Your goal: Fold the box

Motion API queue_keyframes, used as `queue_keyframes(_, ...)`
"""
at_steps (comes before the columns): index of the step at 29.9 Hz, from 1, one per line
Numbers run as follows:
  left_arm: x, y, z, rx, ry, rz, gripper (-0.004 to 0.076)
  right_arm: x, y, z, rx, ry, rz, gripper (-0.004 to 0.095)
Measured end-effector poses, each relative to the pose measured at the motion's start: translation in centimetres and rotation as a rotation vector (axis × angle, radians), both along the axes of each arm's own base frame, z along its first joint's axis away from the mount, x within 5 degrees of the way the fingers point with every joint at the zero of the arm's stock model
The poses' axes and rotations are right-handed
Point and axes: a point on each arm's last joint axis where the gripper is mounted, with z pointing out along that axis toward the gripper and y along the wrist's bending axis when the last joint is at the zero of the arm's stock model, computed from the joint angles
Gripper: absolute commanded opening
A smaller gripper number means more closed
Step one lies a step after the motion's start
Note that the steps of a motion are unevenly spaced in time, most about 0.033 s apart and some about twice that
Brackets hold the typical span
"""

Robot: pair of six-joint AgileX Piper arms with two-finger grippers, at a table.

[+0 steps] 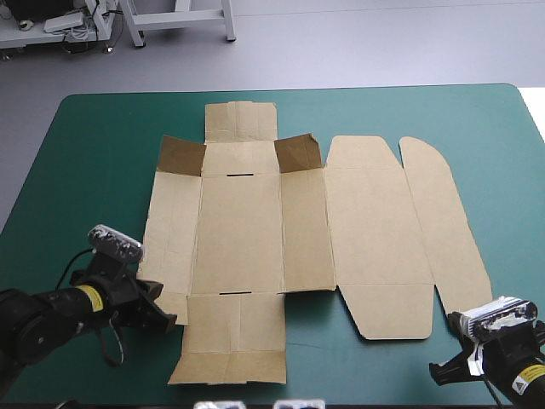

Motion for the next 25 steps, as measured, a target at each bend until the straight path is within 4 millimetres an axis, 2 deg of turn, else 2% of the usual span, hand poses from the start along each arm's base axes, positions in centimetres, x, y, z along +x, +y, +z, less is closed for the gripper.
queue_keyframes(9,7.0,-3.5,-0.8,0.077,0.065,0.003,0.0005,0.0,0.0,0.0,0.001,-0.003,0.000,-0.0013)
queue_keyframes(16,10.4,-5.7,-1.6,0.053,0.091,-0.029,0.0008,0.0,0.0,0.0,0.001,-0.003,0.000,-0.0013)
queue_keyframes(20,11.9,-5.0,-1.7,0.017,0.109,-0.008,0.0015,-0.1,0.0,-0.1,-0.003,0.012,0.001,-0.0013)
queue_keyframes(25,13.3,-1.1,-1.6,-0.072,0.145,0.025,0.0015,-0.2,0.0,-0.3,-0.008,0.035,0.004,-0.0013)
